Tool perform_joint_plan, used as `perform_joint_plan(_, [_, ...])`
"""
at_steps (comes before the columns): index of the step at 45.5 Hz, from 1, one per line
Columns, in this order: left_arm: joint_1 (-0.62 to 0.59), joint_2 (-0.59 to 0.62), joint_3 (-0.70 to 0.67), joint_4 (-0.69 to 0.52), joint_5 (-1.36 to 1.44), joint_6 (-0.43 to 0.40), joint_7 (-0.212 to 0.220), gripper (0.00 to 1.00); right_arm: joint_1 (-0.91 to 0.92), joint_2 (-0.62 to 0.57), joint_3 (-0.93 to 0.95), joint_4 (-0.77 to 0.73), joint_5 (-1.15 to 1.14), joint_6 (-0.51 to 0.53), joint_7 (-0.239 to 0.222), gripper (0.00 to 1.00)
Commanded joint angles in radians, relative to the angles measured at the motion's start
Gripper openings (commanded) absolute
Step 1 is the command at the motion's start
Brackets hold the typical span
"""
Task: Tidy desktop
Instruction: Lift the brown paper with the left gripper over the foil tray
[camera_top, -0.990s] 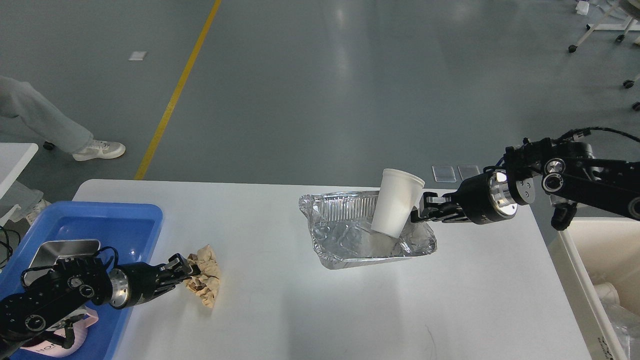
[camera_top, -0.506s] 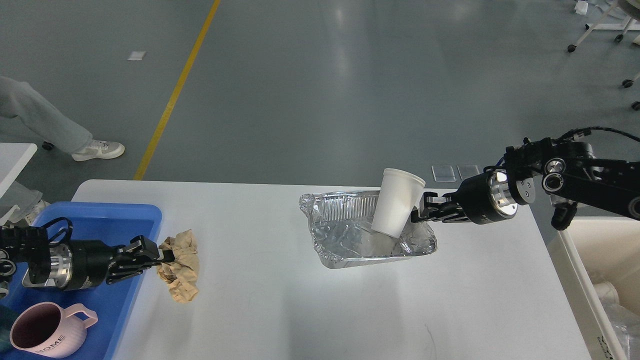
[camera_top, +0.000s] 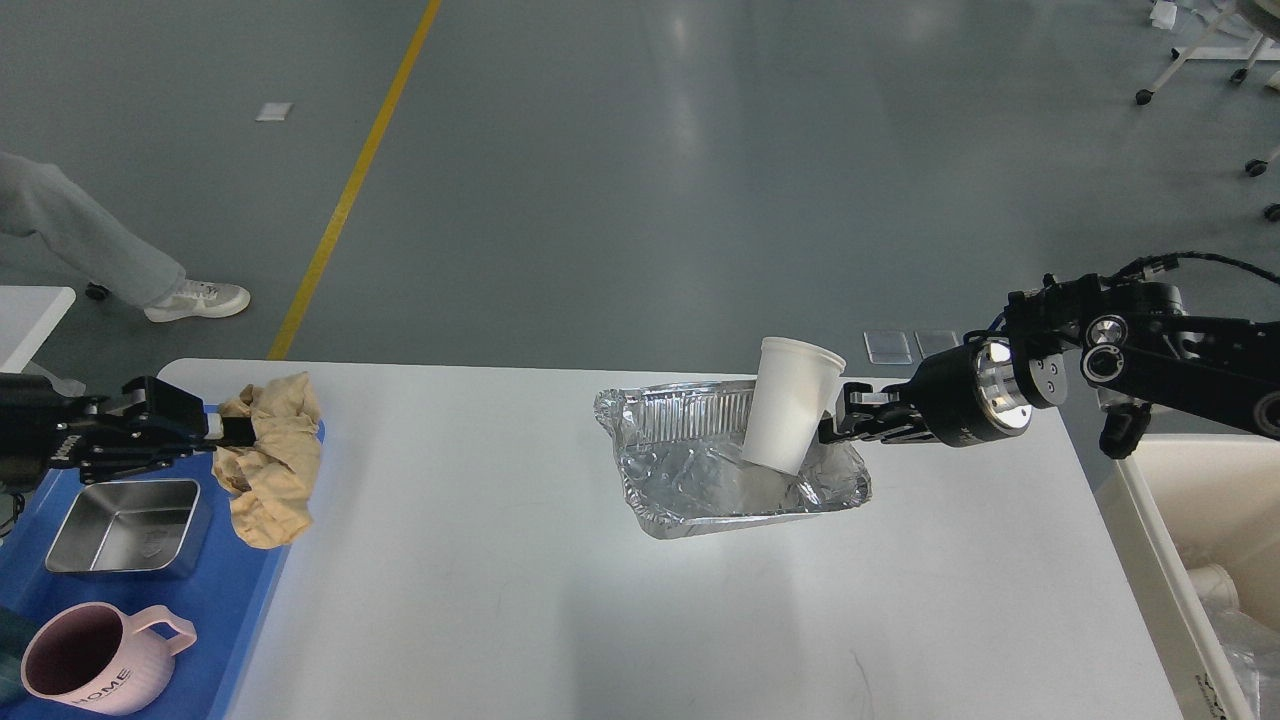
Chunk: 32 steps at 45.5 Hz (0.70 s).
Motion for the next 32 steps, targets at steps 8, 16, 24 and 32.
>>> perform_joint_plan(8, [-0.003, 0.183, -0.163, 0.002, -0.184, -0.027, 0.0, 0.02, 0.0, 0.003, -0.001, 0.0, 0.0, 0.0, 0.0, 0.0])
perform_joint_plan(16, [-0.035, 0.245, -0.215, 0.002, -0.201, -0.027, -0.001, 0.02, 0.002, -0.003, -0.001, 0.002, 0.0, 0.001, 0.0, 0.0])
perform_joint_plan(24, [-0.083, 0.266, -0.214, 0.005, -0.233, -0.027, -0.001, 0.02, 0.002, 0.0, -0.001, 0.003, 0.0, 0.001, 0.0, 0.0])
perform_joint_plan(32, [-0.105, 0.199, -0.217, 0.01, -0.229, -0.027, 0.003, 0.03, 0.016, 0.015, -0.001, 0.002, 0.0, 0.001, 0.0, 0.0])
